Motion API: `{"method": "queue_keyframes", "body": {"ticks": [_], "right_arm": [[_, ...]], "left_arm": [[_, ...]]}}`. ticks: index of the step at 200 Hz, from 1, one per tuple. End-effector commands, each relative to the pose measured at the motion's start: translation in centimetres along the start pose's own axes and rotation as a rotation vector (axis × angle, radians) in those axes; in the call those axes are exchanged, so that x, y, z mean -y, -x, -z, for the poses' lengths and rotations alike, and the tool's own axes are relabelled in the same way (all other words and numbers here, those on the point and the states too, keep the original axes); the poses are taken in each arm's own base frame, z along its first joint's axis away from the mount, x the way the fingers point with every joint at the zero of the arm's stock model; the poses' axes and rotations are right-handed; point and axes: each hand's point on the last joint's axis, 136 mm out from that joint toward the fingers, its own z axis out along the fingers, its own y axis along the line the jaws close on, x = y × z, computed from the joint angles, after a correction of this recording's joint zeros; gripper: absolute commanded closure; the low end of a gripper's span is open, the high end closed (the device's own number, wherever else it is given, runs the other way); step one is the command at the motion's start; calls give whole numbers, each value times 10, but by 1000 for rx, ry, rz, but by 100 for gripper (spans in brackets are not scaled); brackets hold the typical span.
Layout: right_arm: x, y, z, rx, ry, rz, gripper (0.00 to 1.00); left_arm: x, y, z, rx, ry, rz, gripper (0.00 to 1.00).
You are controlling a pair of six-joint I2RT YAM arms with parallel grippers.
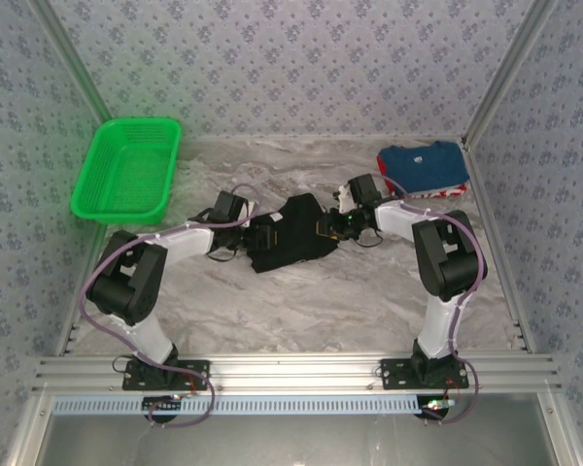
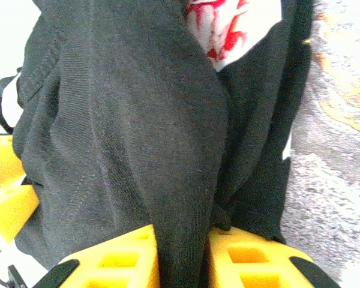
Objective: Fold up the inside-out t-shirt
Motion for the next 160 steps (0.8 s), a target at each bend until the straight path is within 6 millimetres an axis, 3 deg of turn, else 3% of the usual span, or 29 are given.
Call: {"method": "queue_keyframes", "body": {"ticks": [1, 21, 53, 79, 130, 160], "right_arm": [[20, -15, -4, -61, -29, -70, 76], [21, -7, 12, -27, -48, -56, 72], [8, 6, 41, 26, -29, -11, 54], [9, 6, 52, 46, -45, -4, 48], [39, -16, 33, -11, -183, -40, 34], [32, -21, 15, -42, -160, -23, 34]], "left_arm": [[9, 5, 2, 6, -22, -6, 24], [14, 12, 11, 24, -29, -12, 24], [28, 27, 30, 72, -60, -31, 23], [34, 33, 43, 108, -74, -37, 22], [33, 28, 52, 114, -67, -28, 21], [32, 27, 53, 113, -63, -32, 21]]}}
